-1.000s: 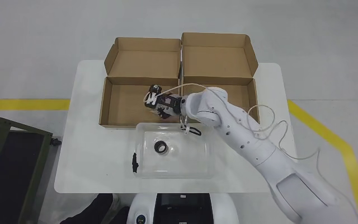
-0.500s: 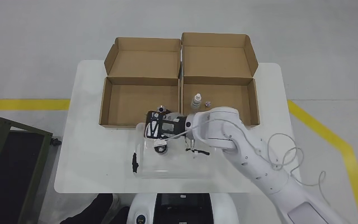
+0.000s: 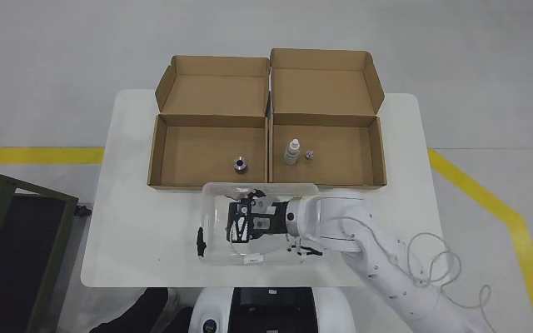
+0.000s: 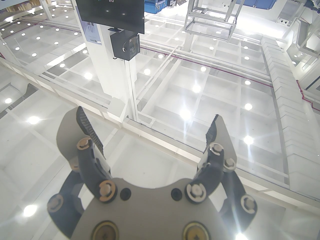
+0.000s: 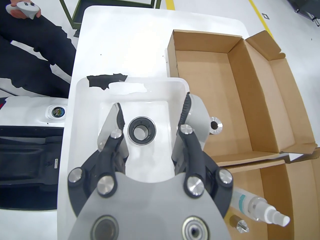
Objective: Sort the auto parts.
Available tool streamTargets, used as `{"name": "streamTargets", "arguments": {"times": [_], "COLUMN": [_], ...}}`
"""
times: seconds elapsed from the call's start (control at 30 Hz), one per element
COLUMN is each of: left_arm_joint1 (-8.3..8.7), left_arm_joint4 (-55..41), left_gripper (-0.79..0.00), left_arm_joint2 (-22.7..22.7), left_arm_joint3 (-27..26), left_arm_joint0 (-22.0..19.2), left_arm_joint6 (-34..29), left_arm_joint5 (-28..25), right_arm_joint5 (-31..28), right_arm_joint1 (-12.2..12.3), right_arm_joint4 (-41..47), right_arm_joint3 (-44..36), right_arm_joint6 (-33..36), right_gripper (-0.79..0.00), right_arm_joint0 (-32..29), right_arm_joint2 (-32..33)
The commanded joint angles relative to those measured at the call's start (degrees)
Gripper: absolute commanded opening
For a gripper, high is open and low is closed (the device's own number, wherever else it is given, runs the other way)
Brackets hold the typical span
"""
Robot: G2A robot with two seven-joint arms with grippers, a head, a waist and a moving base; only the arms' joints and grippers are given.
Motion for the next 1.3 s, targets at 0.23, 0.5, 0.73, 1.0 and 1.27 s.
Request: {"name": "streamTargets", "arguments": {"times": [0.23, 0.5, 0.73, 1.0, 1.27], "left_arm_joint1": [0.00, 0.00, 0.00, 0.00, 0.00], "left_arm_joint4": [0.00, 0.00, 0.00, 0.00, 0.00], "left_gripper": [0.000, 0.000, 0.000, 0.000, 0.000], "left_arm_joint2": [0.00, 0.00, 0.00, 0.00, 0.00], "left_arm_joint3": [0.00, 0.00, 0.00, 0.00, 0.00], "left_arm_joint0": [0.00, 0.00, 0.00, 0.00, 0.00], "left_arm_joint6": [0.00, 0.00, 0.00, 0.00, 0.00], "left_arm_joint5": [0.00, 0.00, 0.00, 0.00, 0.00], "right_arm_joint5": [0.74, 1.39, 2.17, 2.86, 3.28], "right_arm_joint1": [0.07, -0.43, -0.94, -1.33, -1.71], "right_arm_joint4": [-2.71, -3.80, -4.88, -5.90, -6.78], "right_arm_joint3": [3.75, 8.05, 11.86, 15.15, 17.26], "right_arm_joint6": [-3.59, -5.36, -6.18, -7.24, -8.29], "right_gripper": [-0.222, -0.228, -0.234, -0.246, -0.262], "right_arm_joint0": [-0.70, 0.55, 1.68, 2.67, 3.04], "right_arm_joint2": [-1.11, -3.30, -5.08, -5.96, -7.04]}}
